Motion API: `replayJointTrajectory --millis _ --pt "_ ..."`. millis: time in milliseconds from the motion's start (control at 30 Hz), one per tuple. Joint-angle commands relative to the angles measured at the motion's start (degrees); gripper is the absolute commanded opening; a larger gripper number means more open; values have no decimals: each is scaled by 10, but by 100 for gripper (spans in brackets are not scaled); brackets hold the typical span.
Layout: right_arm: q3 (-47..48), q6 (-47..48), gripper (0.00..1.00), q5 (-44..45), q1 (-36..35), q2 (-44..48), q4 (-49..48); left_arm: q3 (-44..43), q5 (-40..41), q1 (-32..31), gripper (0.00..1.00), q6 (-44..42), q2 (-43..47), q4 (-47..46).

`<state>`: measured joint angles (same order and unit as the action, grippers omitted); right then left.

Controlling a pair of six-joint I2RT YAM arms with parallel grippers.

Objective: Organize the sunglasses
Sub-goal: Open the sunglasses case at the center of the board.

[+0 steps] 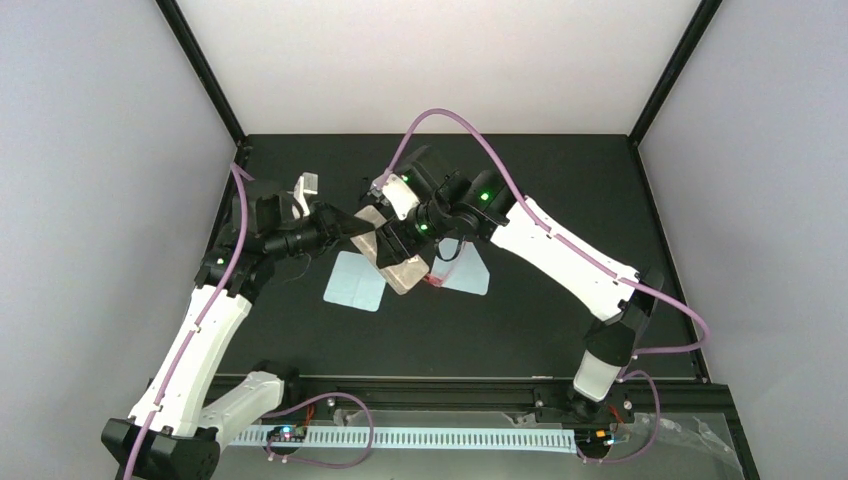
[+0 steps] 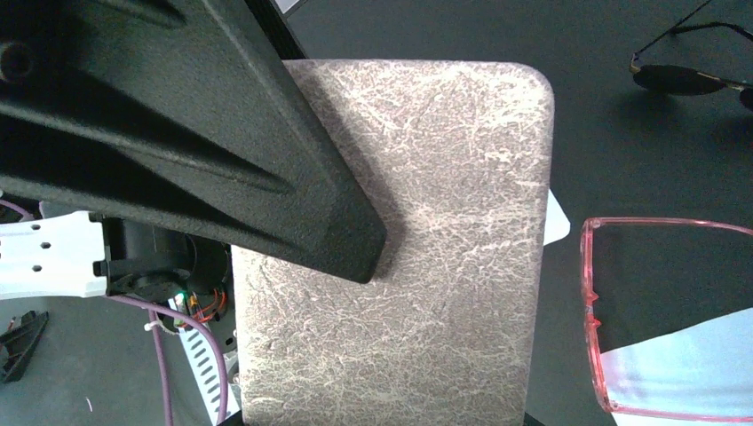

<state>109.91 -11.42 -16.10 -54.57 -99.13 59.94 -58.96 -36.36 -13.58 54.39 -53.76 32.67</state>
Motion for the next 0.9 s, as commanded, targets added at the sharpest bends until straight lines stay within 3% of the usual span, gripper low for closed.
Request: replayJointTrajectory --millis 0,100,200,367,467,533,633,867 --pt "-18 -11 56 -4 -2 15 -22 -5 -16 -4 5 7 9 -7" --pt "-29 -38 51 4 -2 24 -35 -1 -17 -4 9 3 13 -9" --pt "-39 -67 47 17 -2 32 -44 0 -19 -4 22 -8 14 -2" --pt "-59 -117 39 39 -2 49 -56 -4 -27 -4 56 -21 14 -2" --pt "-66 -140 37 61 -1 58 -56 -11 -29 -4 82 -34 14 6" --pt "-71 -155 37 75 -1 64 -53 -15 -30 -4 92 -42 17 7" --pt "-76 -170 36 93 0 70 -50 -20 -30 -4 98 -50 23 6" --pt "-81 -200 33 78 29 89 -67 -32 -20 -4 99 -82 44 11"
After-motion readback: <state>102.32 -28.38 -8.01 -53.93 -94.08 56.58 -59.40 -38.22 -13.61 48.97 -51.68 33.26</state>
